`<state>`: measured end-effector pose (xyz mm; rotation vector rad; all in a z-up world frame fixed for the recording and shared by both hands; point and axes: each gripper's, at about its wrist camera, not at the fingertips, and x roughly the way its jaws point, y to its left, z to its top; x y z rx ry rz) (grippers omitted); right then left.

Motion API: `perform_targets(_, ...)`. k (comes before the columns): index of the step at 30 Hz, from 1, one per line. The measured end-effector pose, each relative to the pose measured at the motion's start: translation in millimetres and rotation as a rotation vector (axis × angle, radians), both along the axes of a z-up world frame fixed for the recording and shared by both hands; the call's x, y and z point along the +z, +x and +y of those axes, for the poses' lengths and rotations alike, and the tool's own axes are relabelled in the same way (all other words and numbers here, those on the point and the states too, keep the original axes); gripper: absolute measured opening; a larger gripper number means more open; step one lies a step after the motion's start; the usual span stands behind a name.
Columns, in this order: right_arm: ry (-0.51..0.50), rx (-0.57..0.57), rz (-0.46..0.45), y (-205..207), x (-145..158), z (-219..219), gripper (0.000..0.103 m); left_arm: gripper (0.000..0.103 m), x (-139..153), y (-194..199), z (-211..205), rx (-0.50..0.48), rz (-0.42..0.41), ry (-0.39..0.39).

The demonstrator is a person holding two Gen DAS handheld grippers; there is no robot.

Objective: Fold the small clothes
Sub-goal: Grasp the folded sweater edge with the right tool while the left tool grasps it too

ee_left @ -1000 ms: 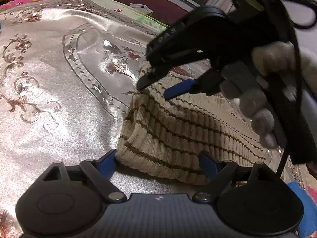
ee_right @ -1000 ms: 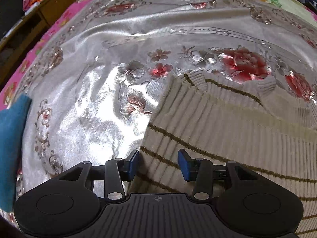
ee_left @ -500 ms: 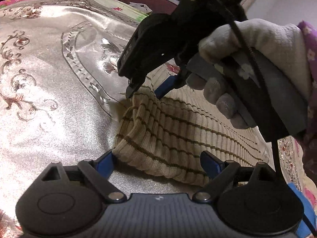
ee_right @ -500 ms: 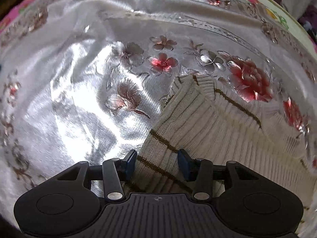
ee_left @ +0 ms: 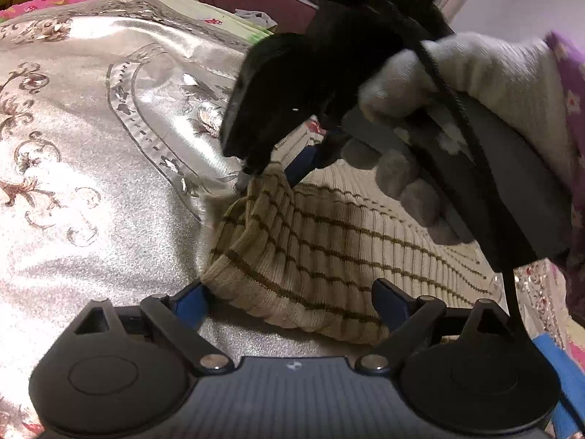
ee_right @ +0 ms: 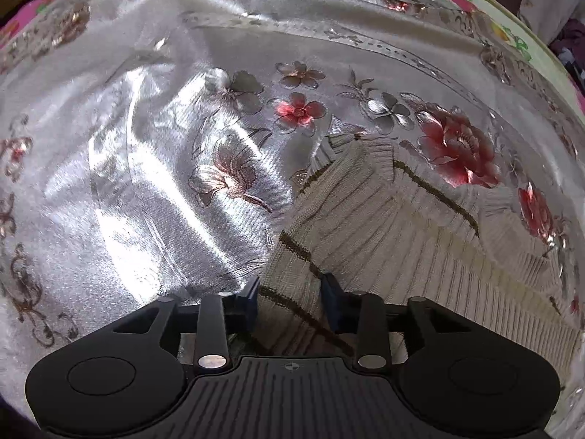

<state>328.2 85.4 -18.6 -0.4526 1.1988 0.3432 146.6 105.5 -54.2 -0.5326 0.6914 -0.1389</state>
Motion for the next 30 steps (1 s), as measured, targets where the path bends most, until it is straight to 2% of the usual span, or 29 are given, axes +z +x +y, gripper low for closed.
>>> perform_targets(4,0.064,-0.012,0.015,0,10,-14,0.021,0.072,0,0,10,0.007,-0.004,-0.04)
perform_targets(11,0.165,-0.032,0.009,-6,26,-37,0.019,0.057,3,-1,5,-0.005,-0.007,0.04)
perform_targets(15,0.214,-0.043,-0.003,-11,36,-49,0.018,0.053,1,-3,2,-0.008,-0.005,0.067)
perform_targets(23,0.265,-0.085,-0.019,-14,52,-73,0.018,0.045,1,3,-6,-0.03,-0.005,0.038)
perform_targets(30,0.299,-0.108,-0.03,-19,61,-86,0.018,0.044,11,-1,-6,-0.046,-0.035,0.031)
